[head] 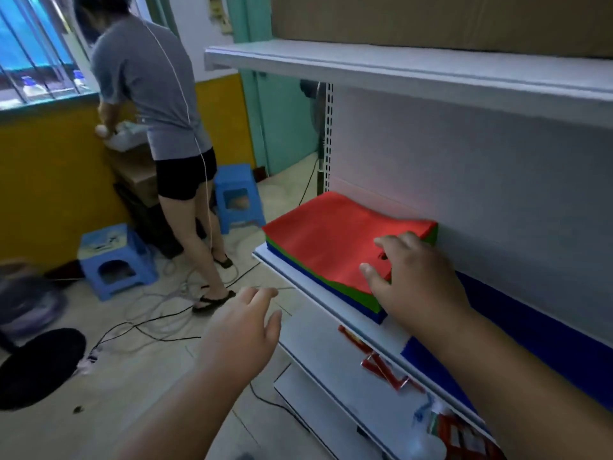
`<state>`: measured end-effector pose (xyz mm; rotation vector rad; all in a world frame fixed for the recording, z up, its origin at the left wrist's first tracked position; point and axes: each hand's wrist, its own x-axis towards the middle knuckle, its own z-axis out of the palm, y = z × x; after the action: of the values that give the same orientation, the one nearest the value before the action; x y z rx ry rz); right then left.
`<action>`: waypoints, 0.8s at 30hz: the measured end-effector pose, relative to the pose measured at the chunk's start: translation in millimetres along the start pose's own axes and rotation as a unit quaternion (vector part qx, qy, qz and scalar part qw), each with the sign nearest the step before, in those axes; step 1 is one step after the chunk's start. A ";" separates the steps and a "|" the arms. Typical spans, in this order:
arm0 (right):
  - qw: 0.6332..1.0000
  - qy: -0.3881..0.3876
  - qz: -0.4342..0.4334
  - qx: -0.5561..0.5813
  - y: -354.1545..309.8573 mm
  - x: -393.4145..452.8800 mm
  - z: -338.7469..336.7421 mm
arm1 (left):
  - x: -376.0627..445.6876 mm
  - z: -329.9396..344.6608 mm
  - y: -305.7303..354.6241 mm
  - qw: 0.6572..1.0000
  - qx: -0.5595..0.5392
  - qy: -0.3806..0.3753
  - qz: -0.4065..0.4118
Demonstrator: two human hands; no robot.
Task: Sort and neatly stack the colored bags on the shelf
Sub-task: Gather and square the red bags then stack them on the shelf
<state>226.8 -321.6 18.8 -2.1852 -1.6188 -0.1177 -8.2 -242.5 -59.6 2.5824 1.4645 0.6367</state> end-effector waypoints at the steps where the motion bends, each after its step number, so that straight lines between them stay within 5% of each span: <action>1: 1.000 0.001 0.020 -0.011 -4.5 5.9 7.6 | 15.5 6.2 -13.1 1.000 -0.010 -0.002 0.015; 14: 0.947 0.018 0.303 -0.108 -73.5 25.8 51.6 | 166.5 26.9 -118.0 0.979 -0.067 -0.124 0.147; 21: 0.921 -0.049 0.335 -0.195 -63.9 24.8 86.5 | 204.1 52.6 -115.4 0.976 -0.081 -0.148 0.139; 24: 0.926 0.009 0.332 -0.182 -60.0 19.6 96.9 | 215.8 54.9 -113.0 0.977 -0.096 -0.136 0.135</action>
<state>160.1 -253.4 -46.6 -2.8811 -0.8077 -0.2495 20.9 5.0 -76.5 2.6089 0.9324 0.4043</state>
